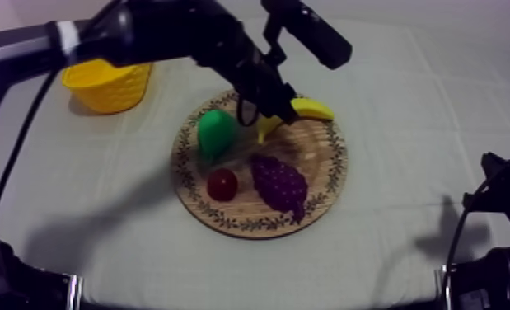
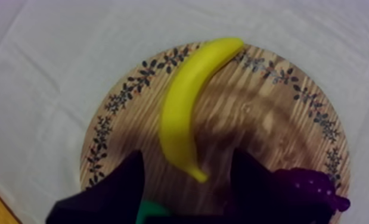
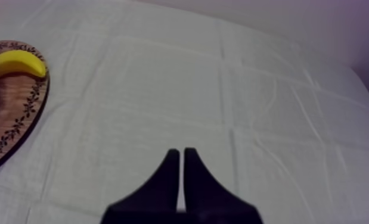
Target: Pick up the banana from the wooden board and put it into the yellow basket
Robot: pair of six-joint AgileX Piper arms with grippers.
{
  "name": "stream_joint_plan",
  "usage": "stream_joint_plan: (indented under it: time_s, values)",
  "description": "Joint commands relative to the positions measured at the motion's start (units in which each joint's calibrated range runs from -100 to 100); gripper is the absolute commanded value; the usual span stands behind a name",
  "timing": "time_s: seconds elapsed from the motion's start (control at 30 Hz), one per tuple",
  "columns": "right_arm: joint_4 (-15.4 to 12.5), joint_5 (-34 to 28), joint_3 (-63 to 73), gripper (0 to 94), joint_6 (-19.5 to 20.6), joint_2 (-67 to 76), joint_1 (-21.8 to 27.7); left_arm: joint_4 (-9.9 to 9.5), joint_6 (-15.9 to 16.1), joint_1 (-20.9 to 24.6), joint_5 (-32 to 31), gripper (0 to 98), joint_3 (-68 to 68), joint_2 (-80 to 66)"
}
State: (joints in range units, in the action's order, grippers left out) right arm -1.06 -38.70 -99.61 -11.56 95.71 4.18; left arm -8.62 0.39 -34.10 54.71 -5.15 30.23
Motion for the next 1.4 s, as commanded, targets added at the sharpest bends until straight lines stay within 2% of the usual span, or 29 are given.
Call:
stream_joint_plan:
  time_s: [0.0,0.43,0.63,0.77,1.0,1.17,1.37]
  values:
    - [0.0,0.0,-0.1,0.4,0.0,0.0,0.0,0.03,0.4,0.0,6.4,55.3,-8.1,5.2]
    - [0.0,0.0,-0.1,0.4,0.0,0.0,0.0,0.97,2.6,1.3,21.4,52.6,-27.5,21.4]
    - [0.0,0.0,-0.1,0.4,0.0,0.0,0.0,-0.47,1.8,0.6,26.8,40.6,-33.8,26.2]
    - [0.0,0.0,-0.1,0.4,0.0,0.0,0.0,-1.49,1.1,0.1,28.6,32.6,-36.1,28.0]
    - [0.0,0.0,-0.1,0.4,0.0,0.0,0.0,-2.26,-0.3,0.9,30.4,24.5,-37.3,28.6]
    - [0.0,0.0,-0.1,0.4,0.0,0.0,0.0,-4.17,-1.0,2.2,31.7,22.8,-36.6,23.9]
    - [0.0,0.0,-0.1,0.4,0.0,0.0,0.0,-8.2,-0.8,5.5,36.3,22.9,-37.9,14.7]
